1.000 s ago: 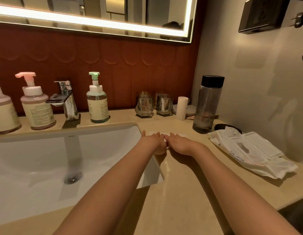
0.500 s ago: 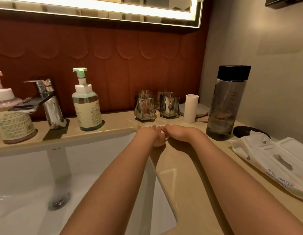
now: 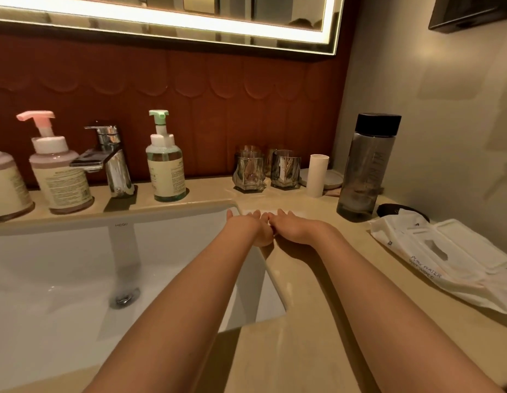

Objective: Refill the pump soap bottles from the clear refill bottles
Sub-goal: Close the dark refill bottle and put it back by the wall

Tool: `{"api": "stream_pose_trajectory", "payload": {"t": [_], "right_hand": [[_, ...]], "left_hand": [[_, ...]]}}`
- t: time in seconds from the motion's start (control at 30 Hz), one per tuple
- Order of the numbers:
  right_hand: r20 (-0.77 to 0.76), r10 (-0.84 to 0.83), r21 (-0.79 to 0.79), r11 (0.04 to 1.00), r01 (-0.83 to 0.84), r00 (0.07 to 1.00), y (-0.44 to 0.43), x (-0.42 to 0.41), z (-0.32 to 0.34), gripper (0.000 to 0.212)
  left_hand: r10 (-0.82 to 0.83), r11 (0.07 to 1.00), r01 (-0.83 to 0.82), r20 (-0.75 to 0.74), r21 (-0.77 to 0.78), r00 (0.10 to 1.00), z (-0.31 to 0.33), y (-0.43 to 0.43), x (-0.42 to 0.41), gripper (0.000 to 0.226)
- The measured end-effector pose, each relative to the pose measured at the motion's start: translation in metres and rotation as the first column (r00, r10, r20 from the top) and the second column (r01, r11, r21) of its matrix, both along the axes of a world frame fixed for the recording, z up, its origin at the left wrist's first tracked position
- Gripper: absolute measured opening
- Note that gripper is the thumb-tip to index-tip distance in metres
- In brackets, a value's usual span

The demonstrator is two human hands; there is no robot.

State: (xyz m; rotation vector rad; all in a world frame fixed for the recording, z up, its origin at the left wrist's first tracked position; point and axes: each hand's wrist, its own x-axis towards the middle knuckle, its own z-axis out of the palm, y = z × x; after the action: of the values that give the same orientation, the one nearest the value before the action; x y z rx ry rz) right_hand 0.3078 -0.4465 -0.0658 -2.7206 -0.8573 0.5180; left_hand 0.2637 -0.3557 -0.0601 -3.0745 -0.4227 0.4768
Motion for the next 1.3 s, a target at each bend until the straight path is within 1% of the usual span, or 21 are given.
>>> {"api": "stream_pose_trajectory", "payload": {"t": [0.17,0.33,0.47,0.57,0.8,0.97,1.17,1.3], "right_hand": [[-0.006,-0.019,-0.021,1.000,0.019,1.000,-0.032,-0.020,0.006,0.048],[0.004,-0.072,-0.048,0.996,0.073,0.997,-0.076,-0.030,0.009,0.048],[-0.039,-0.145,-0.019,0.989,0.145,0.989,-0.108,-0.041,0.008,0.050],[-0.029,-0.147,-0.026,0.989,0.146,0.989,-0.120,-0.054,0.005,0.050],[-0.023,-0.126,-0.026,0.992,0.125,0.992,-0.120,-0.086,0.002,0.049],[-0.028,-0.103,-0.025,0.994,0.102,0.994,-0.116,-0.112,0.001,0.048],[0.011,-0.076,-0.019,0.997,0.076,0.997,-0.118,-0.139,0.000,0.049],[-0.035,-0.103,0.011,0.995,0.103,0.994,-0.131,-0.153,0.001,0.050]], "left_hand": [[-0.032,0.999,0.032,-0.005,0.000,0.999,0.002,-0.027,-0.016,0.057],[-0.074,0.997,0.074,0.005,-0.013,0.997,0.001,-0.071,-0.017,0.059],[-0.112,0.994,0.112,0.012,-0.008,0.994,-0.001,-0.102,-0.022,0.060],[-0.131,0.991,0.131,0.006,0.000,0.991,-0.001,-0.114,-0.033,0.059],[-0.134,0.991,0.134,-0.025,0.011,0.991,0.000,-0.112,-0.068,0.058],[-0.107,0.993,0.109,-0.037,0.039,0.994,-0.001,-0.108,-0.096,0.058],[-0.105,0.993,0.106,-0.029,0.048,0.994,-0.001,-0.107,-0.124,0.059],[-0.112,0.992,0.113,-0.017,0.059,0.994,-0.002,-0.114,-0.133,0.059]]}}
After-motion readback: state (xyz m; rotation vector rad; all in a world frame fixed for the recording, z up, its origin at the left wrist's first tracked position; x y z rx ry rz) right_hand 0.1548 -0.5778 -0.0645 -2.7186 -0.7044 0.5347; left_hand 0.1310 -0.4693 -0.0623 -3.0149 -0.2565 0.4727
